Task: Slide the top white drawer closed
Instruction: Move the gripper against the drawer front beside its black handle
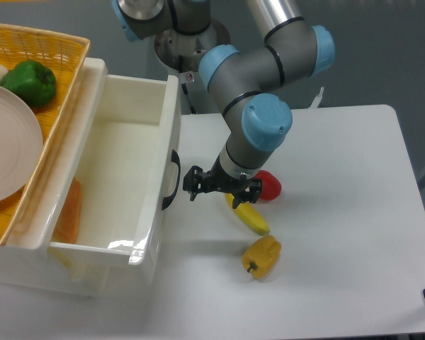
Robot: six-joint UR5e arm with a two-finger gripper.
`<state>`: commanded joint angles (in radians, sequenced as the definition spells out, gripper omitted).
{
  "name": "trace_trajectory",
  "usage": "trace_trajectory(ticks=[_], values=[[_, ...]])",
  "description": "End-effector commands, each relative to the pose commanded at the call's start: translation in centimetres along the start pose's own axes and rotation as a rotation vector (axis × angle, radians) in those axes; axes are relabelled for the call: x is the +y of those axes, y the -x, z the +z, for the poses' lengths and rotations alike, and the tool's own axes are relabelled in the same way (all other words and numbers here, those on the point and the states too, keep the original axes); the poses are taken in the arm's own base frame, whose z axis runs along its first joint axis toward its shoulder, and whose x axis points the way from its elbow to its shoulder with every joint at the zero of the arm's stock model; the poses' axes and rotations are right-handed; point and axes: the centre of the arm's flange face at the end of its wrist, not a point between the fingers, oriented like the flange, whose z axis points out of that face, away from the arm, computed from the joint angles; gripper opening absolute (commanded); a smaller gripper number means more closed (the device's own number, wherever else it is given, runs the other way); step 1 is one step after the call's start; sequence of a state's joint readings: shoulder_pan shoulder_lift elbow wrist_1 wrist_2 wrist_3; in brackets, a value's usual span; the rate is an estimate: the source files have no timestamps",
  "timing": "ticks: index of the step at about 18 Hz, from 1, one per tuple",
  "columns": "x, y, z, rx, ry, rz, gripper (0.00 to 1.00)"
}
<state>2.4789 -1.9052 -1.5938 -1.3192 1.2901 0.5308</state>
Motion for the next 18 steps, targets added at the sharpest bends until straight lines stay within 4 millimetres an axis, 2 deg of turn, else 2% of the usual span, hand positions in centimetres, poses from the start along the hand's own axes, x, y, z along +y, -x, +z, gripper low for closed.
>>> trace_trajectory(ticks=[10, 18], values=[[0.0, 0.3, 0.5, -0.011, 0.014, 0.0, 1.0], [0.1, 0.0, 1.6, -0.002, 0.033, 0.002, 1.0]])
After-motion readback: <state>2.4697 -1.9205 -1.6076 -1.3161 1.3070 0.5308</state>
